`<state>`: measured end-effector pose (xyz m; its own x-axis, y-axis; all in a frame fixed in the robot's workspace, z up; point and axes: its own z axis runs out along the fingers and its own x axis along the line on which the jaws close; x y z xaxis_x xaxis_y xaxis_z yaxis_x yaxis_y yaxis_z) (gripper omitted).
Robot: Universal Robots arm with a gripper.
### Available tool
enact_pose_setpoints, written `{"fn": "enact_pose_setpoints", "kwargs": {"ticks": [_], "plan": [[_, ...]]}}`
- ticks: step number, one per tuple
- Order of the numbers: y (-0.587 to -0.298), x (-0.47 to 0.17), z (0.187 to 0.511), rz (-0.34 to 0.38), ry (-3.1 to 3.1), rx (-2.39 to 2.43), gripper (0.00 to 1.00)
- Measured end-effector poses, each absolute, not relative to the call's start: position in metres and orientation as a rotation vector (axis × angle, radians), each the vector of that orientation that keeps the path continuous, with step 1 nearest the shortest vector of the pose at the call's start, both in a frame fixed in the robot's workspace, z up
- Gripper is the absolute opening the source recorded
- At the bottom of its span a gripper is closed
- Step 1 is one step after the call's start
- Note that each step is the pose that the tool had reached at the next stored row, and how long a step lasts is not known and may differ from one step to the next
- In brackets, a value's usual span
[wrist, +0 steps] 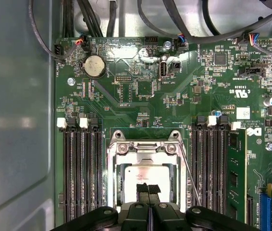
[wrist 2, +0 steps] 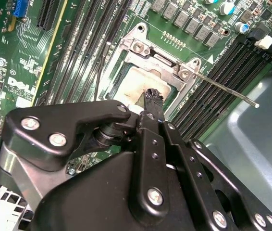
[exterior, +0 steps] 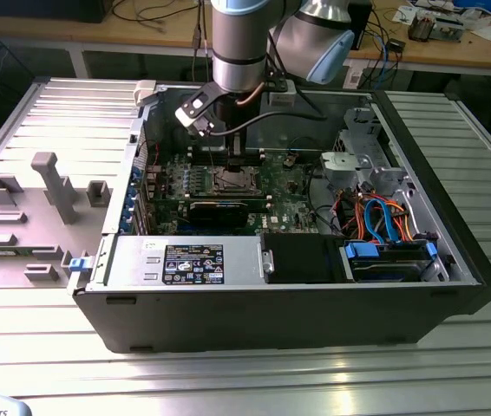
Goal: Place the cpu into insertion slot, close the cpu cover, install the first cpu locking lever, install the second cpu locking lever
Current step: 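Install the first cpu locking lever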
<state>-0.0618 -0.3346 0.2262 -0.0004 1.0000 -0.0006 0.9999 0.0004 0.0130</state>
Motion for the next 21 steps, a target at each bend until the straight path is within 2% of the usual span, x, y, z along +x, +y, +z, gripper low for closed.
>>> {"fn": "enact_pose_setpoints", "kwargs": {"ticks": [21], "plan": [[-0.3346, -0.0618, 0.2355, 0.014, 2.215, 2.214, 0.11]]}}
